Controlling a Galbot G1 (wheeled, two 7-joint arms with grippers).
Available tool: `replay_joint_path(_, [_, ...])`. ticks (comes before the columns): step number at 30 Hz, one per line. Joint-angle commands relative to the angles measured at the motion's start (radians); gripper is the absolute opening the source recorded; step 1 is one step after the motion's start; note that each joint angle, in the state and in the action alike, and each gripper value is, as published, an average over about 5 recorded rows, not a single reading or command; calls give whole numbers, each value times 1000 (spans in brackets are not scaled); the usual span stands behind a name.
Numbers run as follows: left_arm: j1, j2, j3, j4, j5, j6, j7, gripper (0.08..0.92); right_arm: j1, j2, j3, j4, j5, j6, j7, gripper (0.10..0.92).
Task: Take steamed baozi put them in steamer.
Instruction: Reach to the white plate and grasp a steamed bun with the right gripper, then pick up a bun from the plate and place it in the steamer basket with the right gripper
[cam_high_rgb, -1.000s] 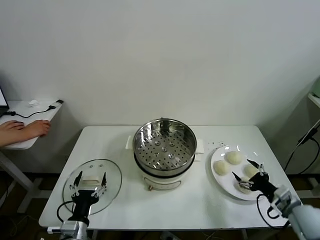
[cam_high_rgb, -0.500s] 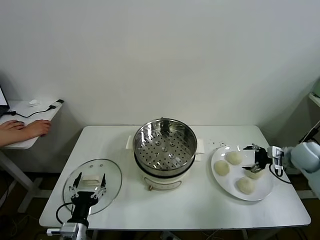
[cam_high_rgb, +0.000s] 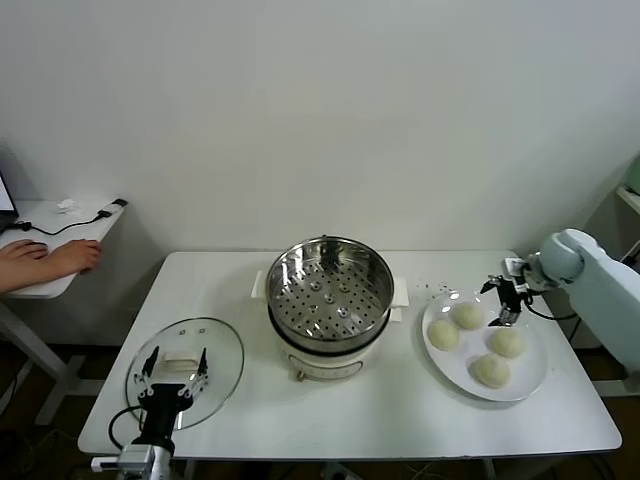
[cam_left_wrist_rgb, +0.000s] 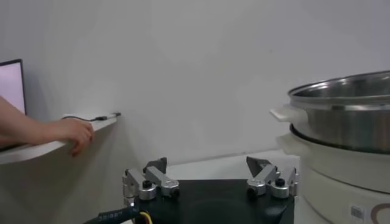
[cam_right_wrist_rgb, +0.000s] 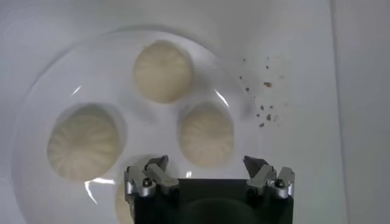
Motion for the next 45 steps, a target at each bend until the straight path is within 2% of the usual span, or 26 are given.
replay_joint_path(1, [1,6,-4,6,-3,0,-3,823,124,136,-139,-183,-42,13,-42,823])
replay_joint_path(23, [-3,15,-18,30,-12,-6,-11,823,67,225,-60,-315,-139,57,-39,817])
replay_joint_path(26, [-2,15,-18,29,-12,-6,-12,823,64,228,-51,-321,-145,59,-39,790])
replay_joint_path(32, [-3,14,-18,30,-11,-6,-12,823,63,232,-42,-328,-154,66,-39,678])
replay_joint_path(45, [5,14,-17,30,-11,-9,-14,823,55,228,-12,-317,-156,96,-66,616])
